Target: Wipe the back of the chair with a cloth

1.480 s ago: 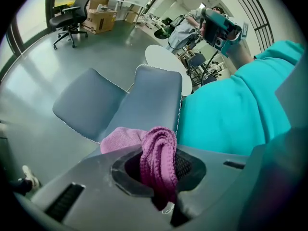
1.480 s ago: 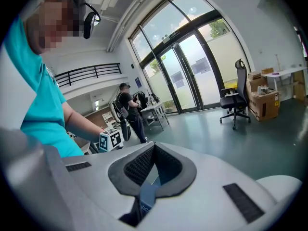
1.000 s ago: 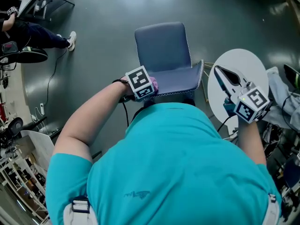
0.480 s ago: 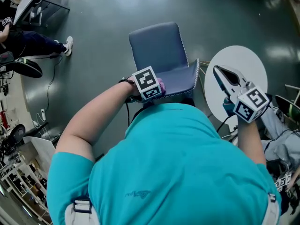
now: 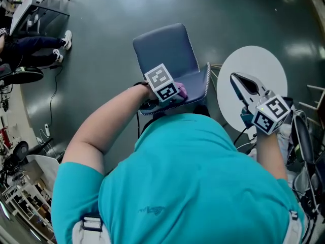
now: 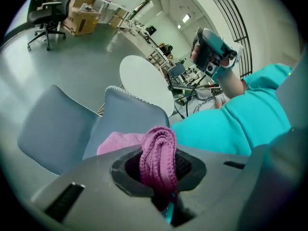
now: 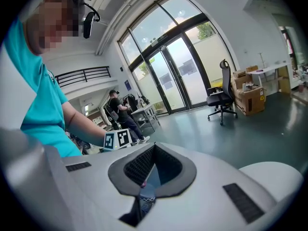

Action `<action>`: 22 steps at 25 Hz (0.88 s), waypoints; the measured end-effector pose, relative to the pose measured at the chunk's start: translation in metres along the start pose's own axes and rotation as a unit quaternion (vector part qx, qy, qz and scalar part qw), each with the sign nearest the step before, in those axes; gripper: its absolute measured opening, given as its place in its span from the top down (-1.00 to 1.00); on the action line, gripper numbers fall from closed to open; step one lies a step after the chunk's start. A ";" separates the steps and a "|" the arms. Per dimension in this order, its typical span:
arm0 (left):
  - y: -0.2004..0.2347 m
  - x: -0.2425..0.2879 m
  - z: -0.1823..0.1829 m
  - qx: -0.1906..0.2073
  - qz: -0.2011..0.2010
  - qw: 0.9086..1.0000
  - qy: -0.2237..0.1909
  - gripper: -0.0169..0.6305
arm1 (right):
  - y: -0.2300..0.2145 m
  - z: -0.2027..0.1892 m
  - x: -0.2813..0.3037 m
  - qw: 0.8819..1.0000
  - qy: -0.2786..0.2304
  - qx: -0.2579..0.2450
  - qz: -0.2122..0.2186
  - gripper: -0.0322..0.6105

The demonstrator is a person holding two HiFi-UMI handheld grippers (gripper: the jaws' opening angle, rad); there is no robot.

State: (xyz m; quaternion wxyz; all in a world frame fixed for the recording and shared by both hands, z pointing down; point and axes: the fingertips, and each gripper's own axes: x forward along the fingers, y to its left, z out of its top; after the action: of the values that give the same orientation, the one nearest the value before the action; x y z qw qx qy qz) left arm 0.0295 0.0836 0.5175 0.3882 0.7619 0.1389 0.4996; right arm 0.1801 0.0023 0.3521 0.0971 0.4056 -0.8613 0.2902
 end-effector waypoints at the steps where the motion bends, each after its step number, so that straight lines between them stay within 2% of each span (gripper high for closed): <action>1: 0.001 0.002 0.005 -0.008 -0.009 1.000 -0.009 0.77 | -0.002 -0.002 -0.001 1.000 0.000 0.002 -0.002 0.92; 9: 0.006 0.014 0.039 -0.035 -0.051 0.997 -0.045 0.77 | -0.011 -0.011 -0.007 1.000 0.001 0.016 -0.017 0.92; 22: 0.029 0.041 0.086 -0.055 -0.063 0.993 -0.078 0.77 | -0.036 -0.026 -0.025 0.999 0.002 0.038 -0.039 0.92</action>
State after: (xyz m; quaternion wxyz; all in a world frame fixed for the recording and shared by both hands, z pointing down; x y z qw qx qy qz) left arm 0.1178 0.0503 0.5485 0.4701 0.7657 0.1280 0.4199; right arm 0.2219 0.0154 0.3785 0.0952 0.4420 -0.8329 0.3192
